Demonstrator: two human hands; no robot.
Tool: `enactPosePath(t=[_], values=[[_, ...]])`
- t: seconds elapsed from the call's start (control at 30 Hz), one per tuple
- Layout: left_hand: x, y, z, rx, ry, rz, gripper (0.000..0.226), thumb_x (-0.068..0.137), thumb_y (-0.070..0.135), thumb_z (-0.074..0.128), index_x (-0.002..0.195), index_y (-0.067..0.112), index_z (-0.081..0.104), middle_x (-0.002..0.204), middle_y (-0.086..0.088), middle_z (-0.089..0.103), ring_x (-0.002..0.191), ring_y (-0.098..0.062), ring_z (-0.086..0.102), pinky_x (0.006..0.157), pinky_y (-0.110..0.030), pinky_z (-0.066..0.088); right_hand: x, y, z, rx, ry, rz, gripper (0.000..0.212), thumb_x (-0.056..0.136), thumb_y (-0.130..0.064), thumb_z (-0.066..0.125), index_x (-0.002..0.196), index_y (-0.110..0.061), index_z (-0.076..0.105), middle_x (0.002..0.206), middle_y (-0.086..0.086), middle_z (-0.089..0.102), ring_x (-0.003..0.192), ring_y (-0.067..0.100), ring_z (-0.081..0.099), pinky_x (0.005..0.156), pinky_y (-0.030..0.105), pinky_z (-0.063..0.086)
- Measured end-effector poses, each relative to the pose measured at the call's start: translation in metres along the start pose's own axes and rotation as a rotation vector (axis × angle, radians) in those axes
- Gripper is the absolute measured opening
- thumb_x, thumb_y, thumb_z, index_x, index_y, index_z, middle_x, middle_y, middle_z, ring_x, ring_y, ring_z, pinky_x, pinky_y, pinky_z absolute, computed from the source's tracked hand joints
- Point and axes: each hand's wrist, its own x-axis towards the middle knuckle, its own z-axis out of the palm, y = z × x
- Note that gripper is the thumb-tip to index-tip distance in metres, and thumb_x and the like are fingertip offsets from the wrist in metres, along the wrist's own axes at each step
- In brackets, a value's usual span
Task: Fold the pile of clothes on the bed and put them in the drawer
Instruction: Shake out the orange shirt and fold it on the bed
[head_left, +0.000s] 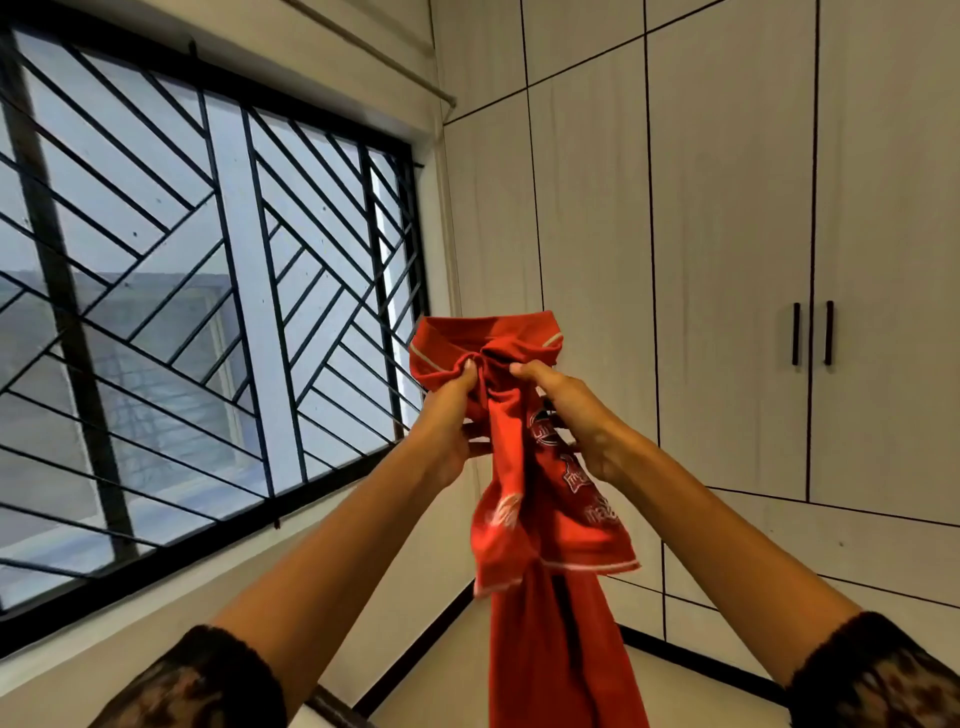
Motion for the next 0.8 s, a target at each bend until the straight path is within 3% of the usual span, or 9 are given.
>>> enactPosePath(t=[0.13,0.23,0.33,0.4,0.53,0.6,0.67,0.73,0.8], values=[[0.006,-0.008,0.001,-0.013,-0.038,-0.04,0.017,0.089,0.018,0.049,0.08,0.017,0.064,0.074,-0.003,0.064,0.071,-0.019,0.059,0.077,-0.036,0.048,-0.002,0.004,-0.003,0.069,0.079,0.014,0.019,0.087,-0.043,0.059,0.084,-0.025,0.059,0.073,-0.007,0.06,0.048,0.0,0.057,0.032,0.009,0.038],[0.013,-0.005,-0.001,-0.161,0.047,-0.084,0.021,0.084,0.012,0.043,0.071,0.013,0.059,0.07,-0.007,0.058,0.064,-0.02,0.054,0.074,-0.033,0.047,0.007,0.005,-0.007,0.149,0.231,0.043,0.005,0.09,-0.021,0.058,0.087,-0.019,0.061,0.082,0.002,0.063,0.064,0.01,0.057,0.05,0.021,0.047],[0.024,0.002,-0.013,-0.364,0.02,-0.049,0.036,0.089,0.016,0.031,0.078,0.005,0.064,0.073,-0.015,0.066,0.066,-0.027,0.061,0.081,-0.039,0.051,0.017,0.001,-0.025,0.385,0.284,0.045,0.025,0.089,0.004,0.043,0.075,-0.009,0.059,0.068,0.009,0.06,0.058,0.018,0.056,0.05,0.026,0.052],[0.027,0.006,-0.02,-0.358,0.0,-0.015,0.037,0.091,0.023,0.031,0.072,0.012,0.061,0.063,-0.009,0.064,0.058,-0.023,0.059,0.069,-0.034,0.051,0.021,0.001,-0.037,0.357,0.299,0.024,0.028,0.089,0.006,0.039,0.075,-0.008,0.058,0.066,0.011,0.06,0.052,0.019,0.057,0.049,0.029,0.054],[0.018,0.017,-0.028,0.039,-0.209,0.047,0.018,0.079,0.03,0.06,0.077,0.014,0.068,0.073,-0.006,0.07,0.066,-0.021,0.066,0.071,-0.031,0.055,0.031,0.009,-0.053,0.132,0.349,-0.061,0.029,0.089,0.006,0.044,0.072,-0.01,0.06,0.07,0.008,0.062,0.061,0.019,0.058,0.064,0.032,0.053],[0.017,0.017,-0.036,0.325,-0.267,0.163,0.036,0.066,0.029,0.079,0.097,0.013,0.07,0.093,-0.009,0.072,0.083,-0.023,0.07,0.078,-0.034,0.056,0.037,0.011,-0.065,-0.083,0.383,-0.1,0.023,0.089,-0.004,0.054,0.068,-0.013,0.058,0.074,0.009,0.06,0.069,0.02,0.056,0.066,0.034,0.049],[0.017,0.017,-0.046,0.488,-0.205,0.279,0.057,0.063,0.023,0.085,0.114,0.01,0.063,0.103,-0.007,0.071,0.092,-0.019,0.069,0.078,-0.03,0.056,0.037,0.011,-0.079,-0.318,0.434,-0.136,0.022,0.086,-0.021,0.064,0.066,-0.016,0.057,0.073,0.006,0.059,0.071,0.02,0.053,0.067,0.034,0.044],[0.014,0.022,-0.059,0.583,-0.108,0.364,0.046,0.072,0.02,0.08,0.114,0.01,0.062,0.101,-0.003,0.07,0.088,-0.012,0.068,0.075,-0.021,0.055,0.032,0.01,-0.093,-0.482,0.439,-0.185,0.024,0.086,-0.03,0.065,0.067,-0.015,0.06,0.067,0.003,0.058,0.068,0.018,0.051,0.064,0.03,0.039],[0.011,0.029,-0.074,0.74,-0.017,0.351,0.032,0.076,0.028,0.076,0.101,0.009,0.067,0.09,-0.005,0.07,0.079,-0.013,0.066,0.069,-0.021,0.054,0.023,0.007,-0.105,-0.488,0.387,-0.179,0.027,0.086,-0.035,0.065,0.07,-0.014,0.065,0.063,0.001,0.061,0.061,0.014,0.054,0.057,0.025,0.04]])
